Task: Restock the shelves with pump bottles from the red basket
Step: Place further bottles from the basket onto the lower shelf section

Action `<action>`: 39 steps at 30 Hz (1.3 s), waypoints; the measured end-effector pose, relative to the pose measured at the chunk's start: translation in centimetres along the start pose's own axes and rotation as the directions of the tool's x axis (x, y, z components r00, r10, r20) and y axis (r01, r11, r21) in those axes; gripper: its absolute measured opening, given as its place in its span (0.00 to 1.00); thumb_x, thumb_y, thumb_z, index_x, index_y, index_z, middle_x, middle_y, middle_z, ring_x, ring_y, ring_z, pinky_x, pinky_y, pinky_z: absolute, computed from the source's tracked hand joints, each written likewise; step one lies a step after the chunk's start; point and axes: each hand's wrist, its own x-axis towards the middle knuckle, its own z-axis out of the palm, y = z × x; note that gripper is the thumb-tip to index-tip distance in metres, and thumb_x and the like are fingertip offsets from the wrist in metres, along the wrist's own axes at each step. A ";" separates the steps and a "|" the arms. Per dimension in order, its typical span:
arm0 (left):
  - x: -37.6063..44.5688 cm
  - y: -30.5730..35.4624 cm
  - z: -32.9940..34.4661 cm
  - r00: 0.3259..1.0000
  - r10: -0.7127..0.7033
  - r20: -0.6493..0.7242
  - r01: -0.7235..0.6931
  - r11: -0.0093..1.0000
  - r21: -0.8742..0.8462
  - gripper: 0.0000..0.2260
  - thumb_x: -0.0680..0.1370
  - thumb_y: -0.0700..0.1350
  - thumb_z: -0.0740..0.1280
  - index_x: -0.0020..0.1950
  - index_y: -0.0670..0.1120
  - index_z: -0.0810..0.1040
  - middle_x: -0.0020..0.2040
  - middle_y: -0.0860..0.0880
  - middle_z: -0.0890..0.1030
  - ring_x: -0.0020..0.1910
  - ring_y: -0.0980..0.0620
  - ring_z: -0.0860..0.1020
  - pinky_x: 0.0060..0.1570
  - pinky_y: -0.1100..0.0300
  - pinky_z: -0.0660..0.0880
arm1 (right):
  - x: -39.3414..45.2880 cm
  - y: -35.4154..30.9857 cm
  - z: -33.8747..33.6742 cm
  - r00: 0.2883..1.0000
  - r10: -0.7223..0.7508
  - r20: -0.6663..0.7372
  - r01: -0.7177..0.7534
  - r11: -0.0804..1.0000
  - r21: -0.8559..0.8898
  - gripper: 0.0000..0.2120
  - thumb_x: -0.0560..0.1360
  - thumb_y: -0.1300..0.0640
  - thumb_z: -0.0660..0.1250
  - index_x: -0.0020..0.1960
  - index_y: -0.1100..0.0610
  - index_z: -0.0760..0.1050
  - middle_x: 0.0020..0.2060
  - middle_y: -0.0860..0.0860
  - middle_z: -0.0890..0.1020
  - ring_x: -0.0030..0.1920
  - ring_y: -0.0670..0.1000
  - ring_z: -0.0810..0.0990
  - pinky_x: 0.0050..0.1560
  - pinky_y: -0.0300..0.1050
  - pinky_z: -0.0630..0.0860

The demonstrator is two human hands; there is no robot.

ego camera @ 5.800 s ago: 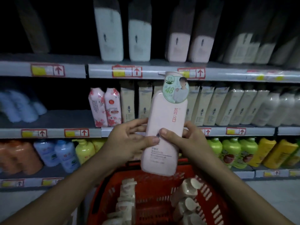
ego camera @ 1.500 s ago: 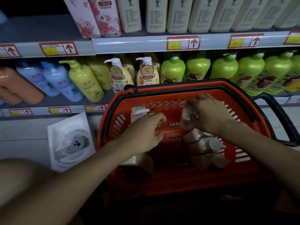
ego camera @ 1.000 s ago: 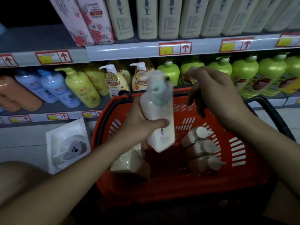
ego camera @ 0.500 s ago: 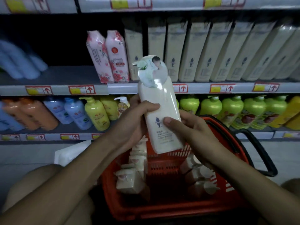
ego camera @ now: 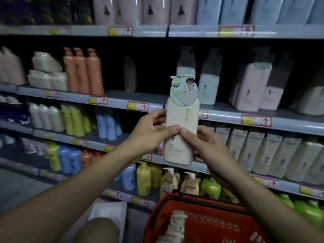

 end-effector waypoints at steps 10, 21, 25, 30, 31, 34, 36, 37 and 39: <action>9.8 -1.4 -11.0 0.981 0.110 -0.162 -0.094 0.990 0.108 0.21 0.76 0.38 0.73 0.67 0.48 0.75 0.56 0.52 0.83 0.45 0.68 0.81 0.46 0.71 0.77 | 14.5 -1.5 9.6 0.994 -0.108 -0.024 0.103 0.981 -0.167 0.19 0.72 0.46 0.76 0.59 0.54 0.83 0.49 0.48 0.88 0.51 0.46 0.86 0.55 0.51 0.83; 28.3 -6.9 -19.9 0.953 0.155 -0.260 -0.108 0.977 0.186 0.24 0.78 0.35 0.69 0.73 0.42 0.70 0.63 0.48 0.78 0.61 0.54 0.76 0.50 0.77 0.73 | 36.8 1.4 16.9 0.980 -0.193 -0.056 0.175 0.955 -0.239 0.20 0.72 0.48 0.77 0.61 0.56 0.82 0.52 0.50 0.87 0.52 0.49 0.86 0.56 0.55 0.83; 32.7 -9.3 -22.8 0.954 0.108 -0.279 -0.050 0.977 0.206 0.24 0.78 0.34 0.68 0.73 0.44 0.70 0.66 0.46 0.78 0.64 0.52 0.76 0.65 0.58 0.73 | 42.9 3.2 19.5 0.992 -0.111 -0.052 0.095 0.965 -0.246 0.23 0.71 0.49 0.78 0.62 0.57 0.81 0.53 0.52 0.87 0.52 0.51 0.85 0.57 0.56 0.82; 34.7 -12.5 -24.9 0.935 0.107 -0.338 -0.013 0.964 0.267 0.18 0.79 0.36 0.67 0.68 0.44 0.74 0.63 0.46 0.81 0.62 0.51 0.79 0.68 0.53 0.73 | 45.5 4.8 22.0 0.995 -0.094 -0.044 0.067 0.907 -0.416 0.30 0.68 0.40 0.75 0.63 0.57 0.79 0.55 0.53 0.85 0.56 0.54 0.83 0.59 0.53 0.81; 34.9 -12.8 -25.2 0.930 0.121 -0.348 -0.019 0.959 0.284 0.18 0.79 0.36 0.68 0.68 0.45 0.74 0.62 0.47 0.81 0.62 0.52 0.79 0.68 0.52 0.73 | 45.5 4.8 22.2 0.994 -0.104 -0.032 0.078 0.886 -0.457 0.27 0.71 0.44 0.76 0.63 0.58 0.77 0.56 0.52 0.84 0.57 0.55 0.83 0.59 0.52 0.80; 35.0 -13.0 -25.5 0.933 0.118 -0.340 0.006 0.939 0.344 0.22 0.75 0.38 0.72 0.69 0.46 0.74 0.61 0.49 0.82 0.60 0.51 0.80 0.64 0.54 0.76 | 44.6 5.4 21.9 0.996 -0.061 -0.064 0.017 0.841 -0.541 0.22 0.72 0.52 0.77 0.61 0.58 0.73 0.54 0.52 0.80 0.55 0.54 0.81 0.52 0.45 0.78; 34.8 -13.2 -25.4 0.935 0.098 -0.340 0.064 0.899 0.433 0.24 0.72 0.41 0.76 0.66 0.46 0.76 0.59 0.50 0.83 0.57 0.52 0.81 0.61 0.53 0.78 | 44.2 6.0 21.9 0.994 -0.043 -0.101 -0.022 0.825 -0.565 0.17 0.73 0.51 0.76 0.55 0.58 0.74 0.51 0.53 0.81 0.51 0.53 0.80 0.40 0.41 0.73; 34.8 -13.3 -25.4 0.933 0.093 -0.347 0.083 0.884 0.459 0.25 0.70 0.42 0.77 0.66 0.46 0.76 0.58 0.49 0.83 0.56 0.51 0.82 0.60 0.52 0.78 | 44.3 6.2 22.0 0.993 -0.045 -0.111 -0.026 0.823 -0.568 0.16 0.73 0.51 0.76 0.53 0.59 0.75 0.50 0.53 0.82 0.50 0.53 0.81 0.34 0.39 0.70; 35.0 -13.5 -25.7 0.928 0.071 -0.367 0.116 0.878 0.463 0.25 0.70 0.42 0.77 0.66 0.46 0.78 0.58 0.48 0.84 0.55 0.51 0.82 0.60 0.53 0.78 | 44.6 6.2 22.4 0.991 -0.058 -0.117 -0.019 0.820 -0.572 0.14 0.73 0.52 0.76 0.51 0.59 0.77 0.49 0.54 0.82 0.48 0.53 0.80 0.31 0.36 0.66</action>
